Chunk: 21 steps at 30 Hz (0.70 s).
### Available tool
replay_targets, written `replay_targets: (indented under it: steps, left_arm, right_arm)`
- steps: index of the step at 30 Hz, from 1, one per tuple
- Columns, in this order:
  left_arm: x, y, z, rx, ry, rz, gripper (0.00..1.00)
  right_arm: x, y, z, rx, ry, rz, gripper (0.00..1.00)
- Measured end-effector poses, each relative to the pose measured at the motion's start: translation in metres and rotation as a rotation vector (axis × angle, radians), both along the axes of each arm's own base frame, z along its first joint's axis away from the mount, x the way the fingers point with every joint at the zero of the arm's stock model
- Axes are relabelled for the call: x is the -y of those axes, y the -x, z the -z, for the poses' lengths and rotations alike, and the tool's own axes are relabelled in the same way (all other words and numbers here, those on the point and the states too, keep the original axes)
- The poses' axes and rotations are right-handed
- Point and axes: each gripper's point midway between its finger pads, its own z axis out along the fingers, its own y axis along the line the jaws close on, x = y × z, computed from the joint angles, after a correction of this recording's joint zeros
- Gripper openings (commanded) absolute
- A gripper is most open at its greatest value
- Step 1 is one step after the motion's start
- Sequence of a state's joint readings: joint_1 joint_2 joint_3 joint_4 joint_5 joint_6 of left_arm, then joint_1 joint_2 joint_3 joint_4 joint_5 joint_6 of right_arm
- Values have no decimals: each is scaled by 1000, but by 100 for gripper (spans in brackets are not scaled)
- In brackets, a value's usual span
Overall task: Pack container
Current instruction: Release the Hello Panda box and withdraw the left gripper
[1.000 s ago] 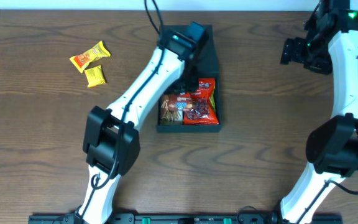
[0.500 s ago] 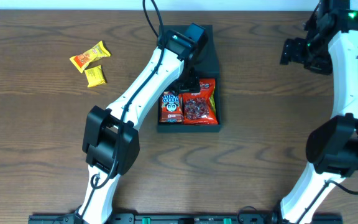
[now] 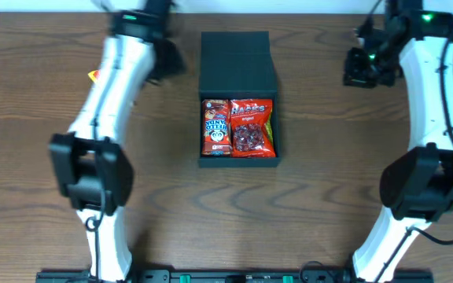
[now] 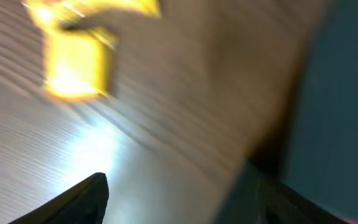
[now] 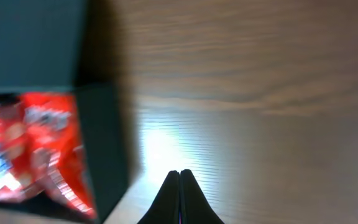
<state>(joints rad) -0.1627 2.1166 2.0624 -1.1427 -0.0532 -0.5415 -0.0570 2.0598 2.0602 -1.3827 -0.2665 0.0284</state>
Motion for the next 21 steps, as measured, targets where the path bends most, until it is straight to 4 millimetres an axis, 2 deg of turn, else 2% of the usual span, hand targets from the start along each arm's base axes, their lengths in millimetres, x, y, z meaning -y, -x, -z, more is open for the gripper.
replay_targets:
  steps: [2, 5, 8, 12, 15, 17, 21]
  left_arm:
    - [-38, -10, -4, 34, -7, -73, 77]
    - [-80, -19, -8, 71, -14, -151, 78]
    - [-117, -22, -10, 99, -15, -225, 79]
    - [-151, -17, -10, 99, -5, -295, 79]
    - [-167, -14, -10, 99, -2, -327, 79]
    - [-171, -13, -10, 99, 1, -335, 79]
    - [-169, -14, -10, 99, 9, -324, 79]
  right_arm:
    - [-26, 1, -3, 10, -45, -73, 2]
    - [-68, 6, -6, 22, -90, -187, 2]
    - [-113, 15, -8, 37, -116, -307, 2]
    - [-171, 29, -12, 71, -168, -474, 1]
    - [-206, 43, -8, 71, -210, -575, 2]
    - [-223, 53, 2, 39, -229, -622, 2]
    - [-241, 68, 34, -52, -240, -674, 2]
